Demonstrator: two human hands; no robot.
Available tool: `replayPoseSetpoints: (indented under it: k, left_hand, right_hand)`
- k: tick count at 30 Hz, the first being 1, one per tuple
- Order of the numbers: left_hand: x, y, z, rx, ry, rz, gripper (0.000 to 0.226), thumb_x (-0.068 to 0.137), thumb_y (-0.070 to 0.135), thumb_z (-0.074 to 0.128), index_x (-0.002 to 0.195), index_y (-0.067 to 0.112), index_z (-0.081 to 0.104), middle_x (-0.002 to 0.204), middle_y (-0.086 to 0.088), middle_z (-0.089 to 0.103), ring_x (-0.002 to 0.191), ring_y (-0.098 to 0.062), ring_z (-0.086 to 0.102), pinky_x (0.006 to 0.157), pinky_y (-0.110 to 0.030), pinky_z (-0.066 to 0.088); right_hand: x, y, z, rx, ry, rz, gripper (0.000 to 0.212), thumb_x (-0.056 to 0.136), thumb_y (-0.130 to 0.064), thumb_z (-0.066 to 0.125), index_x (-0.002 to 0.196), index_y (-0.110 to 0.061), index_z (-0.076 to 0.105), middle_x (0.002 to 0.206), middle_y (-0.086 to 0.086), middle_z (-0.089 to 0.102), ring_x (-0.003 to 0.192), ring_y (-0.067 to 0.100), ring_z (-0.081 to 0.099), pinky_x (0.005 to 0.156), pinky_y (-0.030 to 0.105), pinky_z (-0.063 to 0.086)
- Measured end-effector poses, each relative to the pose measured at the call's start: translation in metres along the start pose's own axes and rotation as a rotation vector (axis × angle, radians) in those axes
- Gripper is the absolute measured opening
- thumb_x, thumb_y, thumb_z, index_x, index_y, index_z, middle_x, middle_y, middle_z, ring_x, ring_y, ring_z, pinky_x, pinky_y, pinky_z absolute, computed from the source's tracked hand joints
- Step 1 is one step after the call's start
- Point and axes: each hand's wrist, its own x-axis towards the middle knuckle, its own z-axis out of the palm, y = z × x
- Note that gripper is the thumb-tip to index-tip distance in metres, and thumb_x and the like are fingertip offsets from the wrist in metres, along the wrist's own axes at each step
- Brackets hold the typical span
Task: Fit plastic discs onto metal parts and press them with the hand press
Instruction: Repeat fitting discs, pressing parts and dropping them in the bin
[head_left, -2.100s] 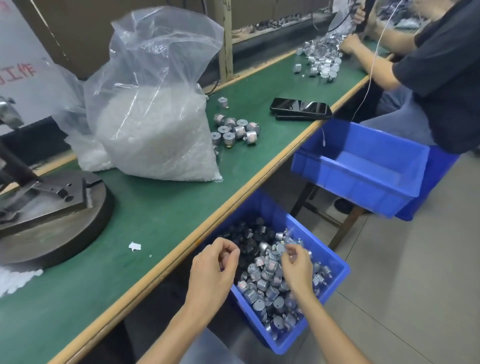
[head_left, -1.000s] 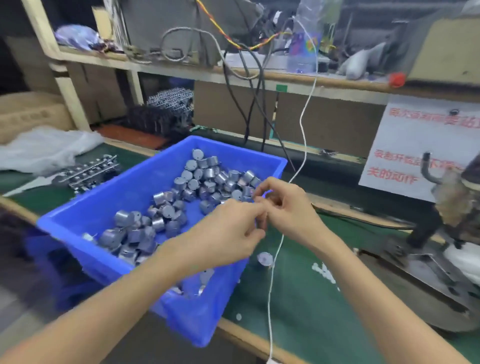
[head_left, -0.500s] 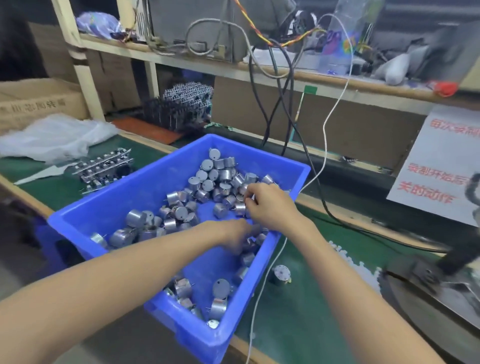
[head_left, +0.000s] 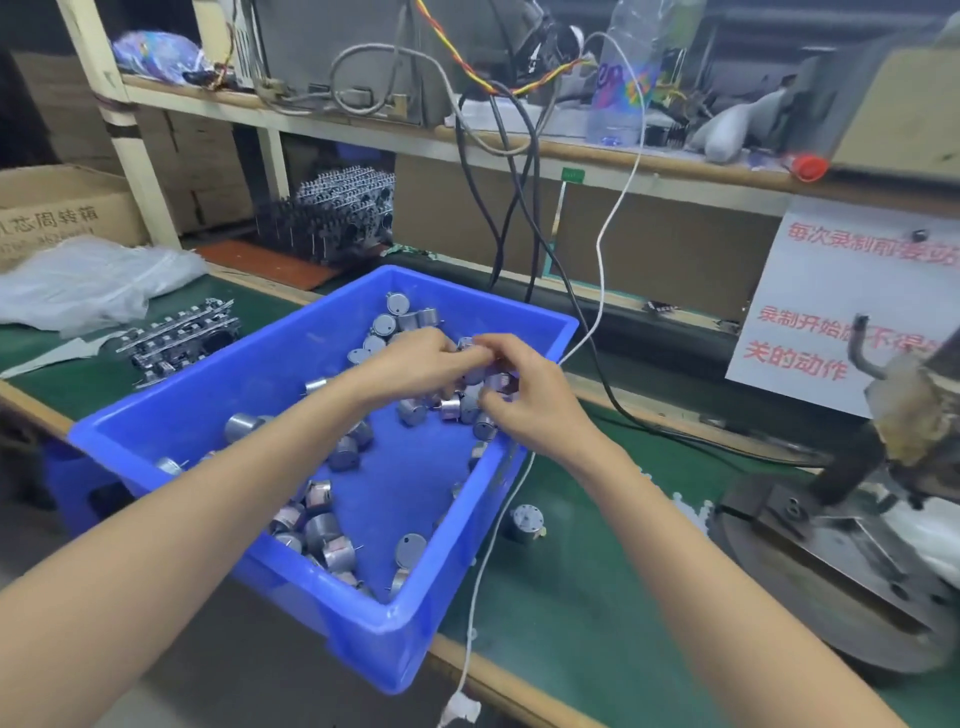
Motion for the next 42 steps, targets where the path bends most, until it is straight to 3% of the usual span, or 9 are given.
replayPoseSetpoints:
  k: [3, 6, 10, 15, 22, 26, 30, 35, 42]
  left_hand:
    - [-0.006, 0.041, 0.015, 0.009, 0.051, 0.068, 0.049, 0.082, 0.054, 0.053, 0.052, 0.016, 0.045, 0.046, 0.005, 0.041, 0.044, -0.009, 0.035, 0.043, -0.023, 0.028]
    - [-0.011, 0.081, 0.044, 0.148, 0.084, 0.16, 0.056, 0.083, 0.059, 0.051, 0.051, 0.015, 0.04, 0.051, 0.001, 0.041, 0.05, -0.014, 0.039, 0.047, -0.028, 0.03]
    - [-0.004, 0.109, 0.094, 0.102, -0.218, 0.182, 0.055, 0.095, 0.054, 0.036, 0.068, 0.01, 0.056, 0.069, -0.008, 0.062, 0.062, -0.018, 0.056, 0.062, -0.028, 0.043]
    - [-0.005, 0.084, 0.189, 0.392, -0.253, 0.13, 0.02, 0.09, 0.018, 0.052, 0.105, 0.008, 0.062, 0.116, -0.015, 0.06, 0.109, -0.033, 0.056, 0.085, -0.036, 0.046]
    - [-0.013, 0.045, 0.231, 0.042, -0.153, 0.117, 0.01, 0.081, 0.009, 0.064, 0.076, 0.017, 0.064, 0.076, 0.005, 0.062, 0.077, -0.016, 0.057, 0.066, -0.022, 0.039]
    - [-0.03, 0.041, 0.228, -0.126, -0.006, 0.181, 0.013, 0.077, 0.009, 0.072, 0.071, 0.02, 0.067, 0.072, 0.01, 0.066, 0.064, -0.009, 0.055, 0.067, -0.024, 0.045]
    - [-0.057, 0.046, 0.235, -0.323, -0.013, 0.294, 0.016, 0.073, 0.011, 0.076, 0.067, 0.024, 0.069, 0.066, 0.017, 0.066, 0.063, 0.0, 0.055, 0.062, -0.007, 0.038]
    - [-0.072, 0.034, 0.256, -0.144, -0.079, 0.523, 0.009, 0.076, 0.015, 0.075, 0.072, 0.011, 0.068, 0.074, 0.01, 0.059, 0.077, -0.006, 0.046, 0.072, -0.012, 0.033]
    - [-0.061, 0.035, 0.256, -0.107, 0.001, 0.4, 0.015, 0.083, 0.028, 0.068, 0.076, 0.014, 0.069, 0.075, 0.005, 0.058, 0.078, -0.011, 0.042, 0.071, -0.019, 0.033]
  right_hand:
    - [-0.021, 0.005, -0.021, 0.102, 0.187, -0.031, 0.034, 0.08, 0.004, 0.061, 0.111, -0.011, 0.057, 0.09, -0.015, 0.062, 0.077, -0.004, 0.054, 0.066, 0.008, 0.04]
    - [-0.052, 0.018, -0.05, 0.168, 0.312, 0.034, 0.031, 0.082, -0.003, 0.065, 0.103, -0.022, 0.053, 0.078, -0.009, 0.064, 0.065, 0.007, 0.055, 0.061, 0.021, 0.045]
    - [-0.104, 0.053, -0.075, 0.169, 0.404, 0.286, 0.022, 0.081, -0.018, 0.07, 0.096, -0.022, 0.055, 0.08, 0.004, 0.069, 0.07, 0.027, 0.063, 0.069, 0.043, 0.05]
    - [-0.186, 0.09, -0.079, 0.185, 0.492, 0.579, 0.026, 0.078, -0.021, 0.075, 0.093, -0.029, 0.056, 0.084, -0.005, 0.067, 0.077, 0.017, 0.063, 0.072, 0.034, 0.049]
    - [-0.239, 0.096, -0.056, 0.267, 0.49, 0.524, 0.046, 0.083, -0.002, 0.066, 0.117, -0.031, 0.054, 0.094, -0.012, 0.062, 0.069, 0.008, 0.057, 0.069, 0.018, 0.047]
    - [-0.237, 0.099, -0.052, 0.277, 0.46, 0.517, 0.037, 0.087, -0.006, 0.065, 0.107, -0.036, 0.057, 0.086, -0.009, 0.062, 0.062, 0.015, 0.054, 0.067, 0.026, 0.049]
    - [-0.238, 0.105, -0.054, 0.372, 0.495, 0.573, 0.027, 0.087, -0.009, 0.066, 0.104, -0.028, 0.058, 0.093, -0.008, 0.068, 0.072, 0.003, 0.063, 0.066, 0.02, 0.051]
    - [-0.244, 0.108, -0.054, 0.396, 0.424, 0.582, 0.024, 0.091, -0.007, 0.06, 0.107, -0.023, 0.052, 0.088, -0.022, 0.068, 0.069, 0.007, 0.067, 0.057, 0.018, 0.049]
    - [-0.245, 0.109, -0.049, 0.319, 0.417, 0.603, 0.023, 0.092, -0.011, 0.059, 0.109, -0.025, 0.054, 0.072, -0.005, 0.066, 0.062, 0.005, 0.061, 0.058, 0.015, 0.045]
